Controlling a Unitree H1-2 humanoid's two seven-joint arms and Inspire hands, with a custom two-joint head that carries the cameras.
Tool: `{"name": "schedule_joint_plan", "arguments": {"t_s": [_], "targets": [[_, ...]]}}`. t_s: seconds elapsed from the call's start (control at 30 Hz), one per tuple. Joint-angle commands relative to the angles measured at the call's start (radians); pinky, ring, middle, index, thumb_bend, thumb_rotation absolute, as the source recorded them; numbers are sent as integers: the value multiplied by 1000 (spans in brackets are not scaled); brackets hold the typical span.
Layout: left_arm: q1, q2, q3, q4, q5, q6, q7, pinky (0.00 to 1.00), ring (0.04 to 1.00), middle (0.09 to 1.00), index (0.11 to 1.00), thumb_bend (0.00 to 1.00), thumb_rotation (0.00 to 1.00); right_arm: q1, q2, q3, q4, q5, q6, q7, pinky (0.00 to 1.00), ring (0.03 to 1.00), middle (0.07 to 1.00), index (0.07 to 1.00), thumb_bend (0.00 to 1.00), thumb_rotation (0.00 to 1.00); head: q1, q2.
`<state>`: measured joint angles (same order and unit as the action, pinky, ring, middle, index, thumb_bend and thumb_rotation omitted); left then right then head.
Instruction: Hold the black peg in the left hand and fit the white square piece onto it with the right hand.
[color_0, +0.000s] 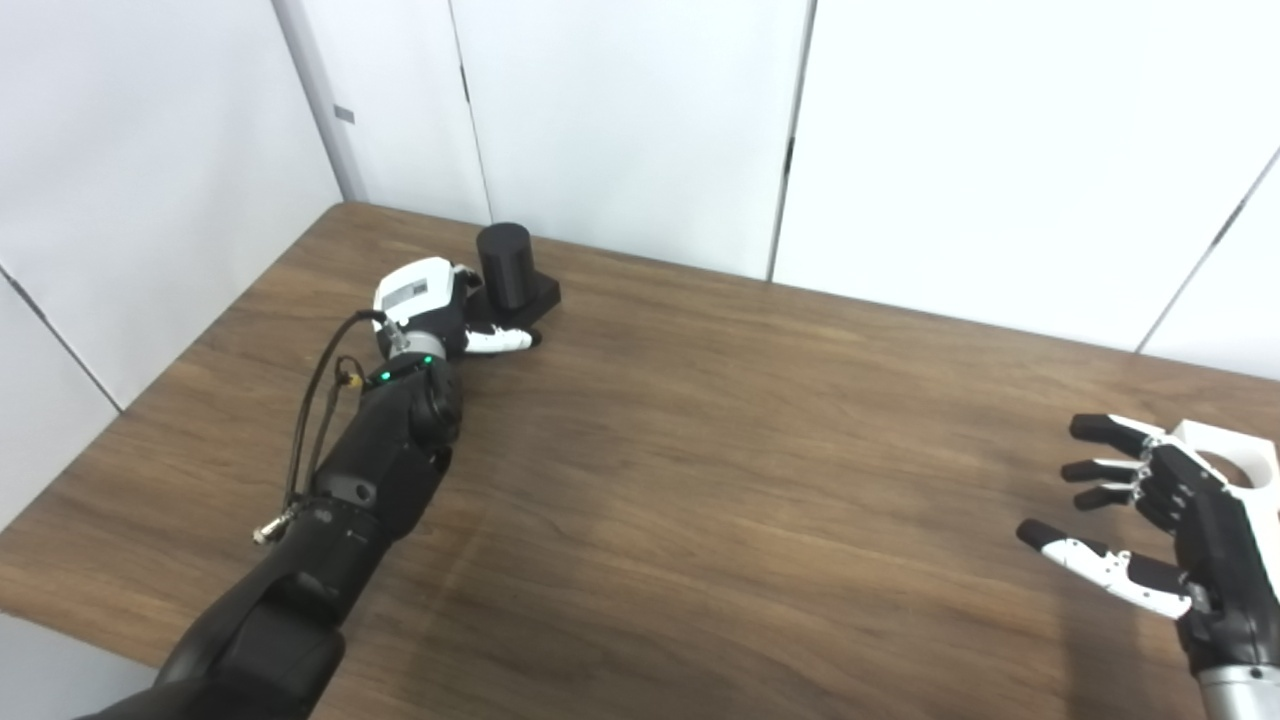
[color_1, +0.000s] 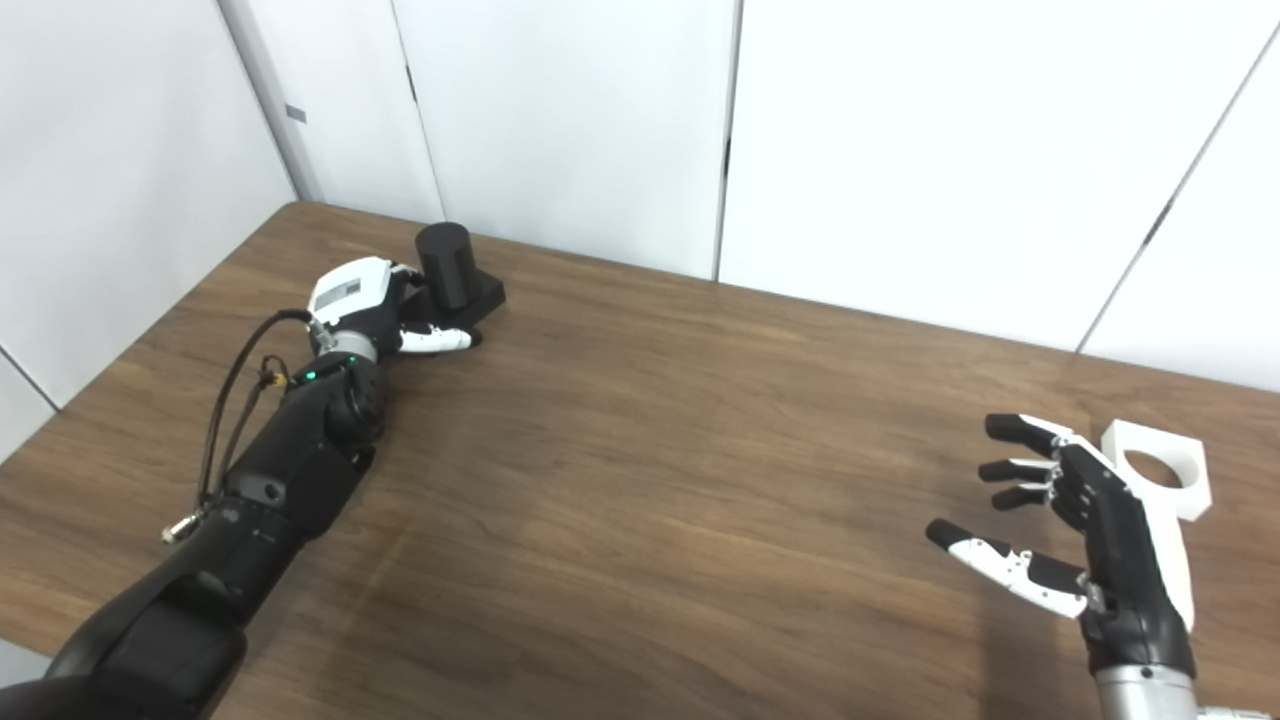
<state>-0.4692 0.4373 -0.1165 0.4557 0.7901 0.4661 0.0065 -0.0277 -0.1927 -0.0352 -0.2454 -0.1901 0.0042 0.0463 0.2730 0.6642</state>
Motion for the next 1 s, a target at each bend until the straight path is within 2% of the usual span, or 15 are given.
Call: {"name": "schedule_joint_plan", "arguments": {"t_s": [0.0,0.2,0.5,0.67,0.87,0.97], "targets": [[-42,22,-12,8,-4,-3,19,793,966,960,821,870,525,-33,-6,-10,-26,-1,-42,-17,493,603,742,688,643,0,0,4],[-47,25,-15,29,-29,-6,35,801,966,962,819,854,508,-28,-10,-11,-32,-2,-40,-14,499,609,751,690,638,0,2,8],[-40,44,-31,49,-47,-10,45,750,937,922,734,823,474,-25,-17,-12,-35,5,-38,-6,497,614,766,697,626,0,6,16],[-32,48,-27,37,-62,-9,55,710,914,903,677,783,408,-24,-22,-14,-36,11,-28,-1,508,616,770,703,621,0,11,18],[-25,51,-26,36,-80,-20,67,656,877,848,567,750,328,-22,-24,-14,-34,13,-36,4,504,605,769,696,618,0,11,22],[-22,53,-33,31,-87,-17,61,635,860,833,545,741,283,-21,-28,-14,-36,15,-40,8,501,605,767,694,610,0,11,22]]}}
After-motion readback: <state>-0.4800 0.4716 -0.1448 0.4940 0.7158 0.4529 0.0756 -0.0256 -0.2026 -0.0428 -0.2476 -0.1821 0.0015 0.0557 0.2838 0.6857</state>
